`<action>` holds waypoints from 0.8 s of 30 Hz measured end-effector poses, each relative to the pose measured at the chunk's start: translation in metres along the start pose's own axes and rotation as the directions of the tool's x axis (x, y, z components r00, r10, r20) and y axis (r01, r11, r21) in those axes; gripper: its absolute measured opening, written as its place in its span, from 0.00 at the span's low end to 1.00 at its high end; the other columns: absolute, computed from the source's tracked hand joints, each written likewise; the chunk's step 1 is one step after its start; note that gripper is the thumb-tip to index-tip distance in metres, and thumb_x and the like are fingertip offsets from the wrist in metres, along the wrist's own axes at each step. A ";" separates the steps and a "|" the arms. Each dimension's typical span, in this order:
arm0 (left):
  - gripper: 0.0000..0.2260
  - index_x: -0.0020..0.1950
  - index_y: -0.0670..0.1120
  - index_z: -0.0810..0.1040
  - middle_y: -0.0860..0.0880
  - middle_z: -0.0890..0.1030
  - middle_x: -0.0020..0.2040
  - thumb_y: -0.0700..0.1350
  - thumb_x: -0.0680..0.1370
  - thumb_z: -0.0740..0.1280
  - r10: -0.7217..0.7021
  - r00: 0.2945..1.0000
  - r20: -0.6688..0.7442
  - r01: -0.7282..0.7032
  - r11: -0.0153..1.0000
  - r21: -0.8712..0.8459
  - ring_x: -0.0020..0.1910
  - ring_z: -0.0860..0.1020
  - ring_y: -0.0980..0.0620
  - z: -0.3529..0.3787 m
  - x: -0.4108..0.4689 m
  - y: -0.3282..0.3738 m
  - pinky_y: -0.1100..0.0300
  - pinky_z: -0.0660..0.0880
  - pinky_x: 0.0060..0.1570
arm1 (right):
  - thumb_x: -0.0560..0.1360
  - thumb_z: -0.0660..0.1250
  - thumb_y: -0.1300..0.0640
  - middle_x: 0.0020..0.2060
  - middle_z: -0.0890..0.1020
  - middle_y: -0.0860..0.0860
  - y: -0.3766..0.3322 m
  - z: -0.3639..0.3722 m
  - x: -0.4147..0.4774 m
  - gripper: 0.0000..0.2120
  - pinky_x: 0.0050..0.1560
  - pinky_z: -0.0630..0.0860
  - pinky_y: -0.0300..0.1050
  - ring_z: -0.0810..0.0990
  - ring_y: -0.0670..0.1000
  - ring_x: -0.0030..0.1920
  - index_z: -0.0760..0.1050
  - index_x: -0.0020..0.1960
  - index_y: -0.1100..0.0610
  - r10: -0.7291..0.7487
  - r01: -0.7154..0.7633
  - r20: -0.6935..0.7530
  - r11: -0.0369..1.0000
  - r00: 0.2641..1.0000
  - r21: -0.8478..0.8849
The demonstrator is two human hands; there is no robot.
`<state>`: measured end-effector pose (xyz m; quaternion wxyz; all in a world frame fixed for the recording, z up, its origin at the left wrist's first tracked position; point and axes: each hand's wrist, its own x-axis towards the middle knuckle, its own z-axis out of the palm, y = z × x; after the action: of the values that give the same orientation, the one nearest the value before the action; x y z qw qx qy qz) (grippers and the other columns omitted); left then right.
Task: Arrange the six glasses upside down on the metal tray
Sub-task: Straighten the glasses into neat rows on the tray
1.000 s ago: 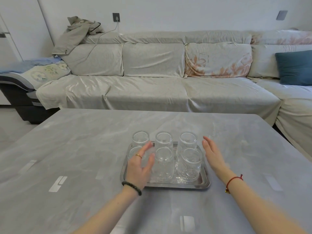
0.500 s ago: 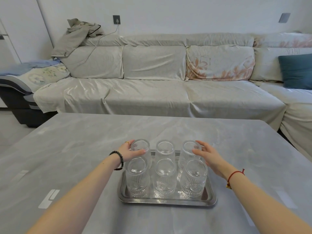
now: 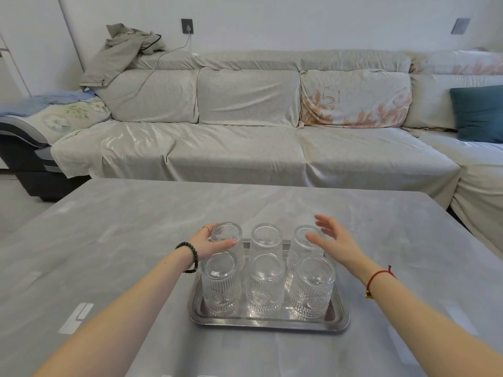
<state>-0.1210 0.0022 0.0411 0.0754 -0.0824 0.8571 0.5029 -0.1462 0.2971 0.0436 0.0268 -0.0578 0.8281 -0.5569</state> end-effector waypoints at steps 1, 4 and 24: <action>0.28 0.66 0.47 0.66 0.53 0.73 0.54 0.51 0.70 0.71 0.004 1.000 0.006 -0.004 1.000 -0.013 0.52 0.73 0.55 0.000 -0.001 -0.001 0.62 0.68 0.51 | 0.70 0.70 0.53 0.64 0.71 0.53 -0.006 0.002 0.002 0.27 0.60 0.66 0.45 0.69 0.51 0.63 0.65 0.66 0.52 -0.050 0.050 -0.007 0.998 0.999 -0.044; 0.27 0.67 0.48 0.66 0.51 0.75 0.57 0.52 0.70 0.70 0.005 1.000 0.015 -0.004 0.999 -0.050 0.54 0.73 0.54 -0.001 -0.003 -0.005 0.61 0.68 0.53 | 0.70 0.70 0.52 0.66 0.69 0.54 -0.017 0.011 0.008 0.27 0.58 0.66 0.45 0.68 0.53 0.65 0.65 0.66 0.52 -0.037 0.044 0.053 0.991 0.998 -0.126; 0.33 0.73 0.43 0.54 0.48 0.60 0.73 0.55 0.74 0.61 0.064 0.986 -0.154 -0.112 0.937 -0.330 0.67 0.64 0.54 0.010 -0.043 -0.033 0.61 0.60 0.64 | 0.60 0.68 0.39 0.71 0.63 0.54 0.022 0.003 -0.043 0.44 0.64 0.66 0.48 0.67 0.53 0.68 0.55 0.71 0.47 0.069 -0.057 -0.046 0.973 0.997 0.225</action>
<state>-0.0714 -0.0016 0.0173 -0.0232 -0.0908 0.7642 0.6381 -0.1042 0.3077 0.0212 0.0284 -0.0132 0.7621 -0.6467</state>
